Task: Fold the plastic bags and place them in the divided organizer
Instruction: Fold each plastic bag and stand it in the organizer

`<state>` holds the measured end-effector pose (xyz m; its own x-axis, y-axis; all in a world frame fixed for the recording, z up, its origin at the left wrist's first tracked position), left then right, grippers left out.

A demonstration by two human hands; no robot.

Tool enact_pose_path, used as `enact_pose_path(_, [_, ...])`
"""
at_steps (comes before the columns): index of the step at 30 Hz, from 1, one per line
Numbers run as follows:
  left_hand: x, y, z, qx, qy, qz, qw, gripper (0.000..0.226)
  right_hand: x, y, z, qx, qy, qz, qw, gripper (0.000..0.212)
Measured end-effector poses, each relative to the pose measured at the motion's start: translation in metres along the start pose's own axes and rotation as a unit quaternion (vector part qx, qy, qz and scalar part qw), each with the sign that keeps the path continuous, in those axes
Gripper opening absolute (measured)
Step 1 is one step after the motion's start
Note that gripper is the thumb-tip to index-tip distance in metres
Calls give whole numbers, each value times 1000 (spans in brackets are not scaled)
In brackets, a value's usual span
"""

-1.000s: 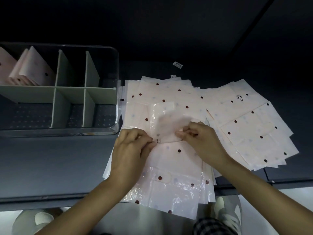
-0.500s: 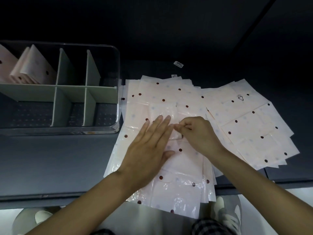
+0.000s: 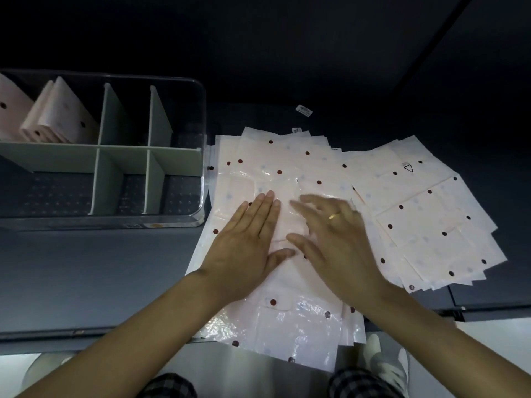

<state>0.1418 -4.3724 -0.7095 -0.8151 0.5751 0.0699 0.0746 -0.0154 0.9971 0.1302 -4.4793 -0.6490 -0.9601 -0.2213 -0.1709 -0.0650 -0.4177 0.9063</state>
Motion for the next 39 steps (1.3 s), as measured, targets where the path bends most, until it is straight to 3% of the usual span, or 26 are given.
enact_pose_path(3, [1,-1,-1,-8,-7,8,1000,82,24,-38,9,52,88,176,979,65])
enact_pose_path(5, [2,0,0,-5,-9,2,1000,81,35,-46,-6,68,90,232,966,69])
enact_pose_path(8, [1,-1,-1,8,-18,1,1000,84,39,-36,-20,95,97,208,969,67])
enact_pose_path(11, [1,-2,1,15,-20,-2,1000,86,30,-20,-16,112,120,120,979,60])
enact_pose_path(14, [0,-5,2,21,-23,4,1000,86,17,-8,-3,102,150,14,983,44])
enact_pose_path(16, [-1,-7,2,18,-28,16,999,85,9,-5,2,104,173,-13,979,31])
enact_pose_path(18, [-1,-9,3,27,-29,34,999,84,6,-8,7,120,211,-9,970,12])
enact_pose_path(23, [-6,-10,5,34,-23,83,996,76,-3,-10,14,173,253,32,951,13])
enact_pose_path(27, [-10,11,10,86,-14,81,993,58,-25,16,17,146,209,34,966,20])
enact_pose_path(31, [-11,69,19,116,-39,28,992,47,-41,65,35,84,195,23,977,12])
enact_pose_path(33, [-9,105,29,139,-38,41,989,41,-49,91,44,61,178,31,982,7])
enact_pose_path(36, [0,158,50,181,-34,21,983,35,-62,118,59,27,131,92,987,17])
enact_pose_path(39, [6,196,69,128,-23,-10,992,35,-79,132,78,-59,80,152,983,16])
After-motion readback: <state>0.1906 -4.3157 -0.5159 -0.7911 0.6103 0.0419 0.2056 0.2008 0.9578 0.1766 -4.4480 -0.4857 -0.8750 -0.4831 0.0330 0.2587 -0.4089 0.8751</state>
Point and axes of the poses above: each hand's wrist, its own x-axis away from the middle knuckle, its own y-axis out of the back of the hand, z = x × y, the point moved 8 cm from there along -x, towards the middle knuckle, and after that the axes turned 9 degrees about -x, right-handed, at the moved point
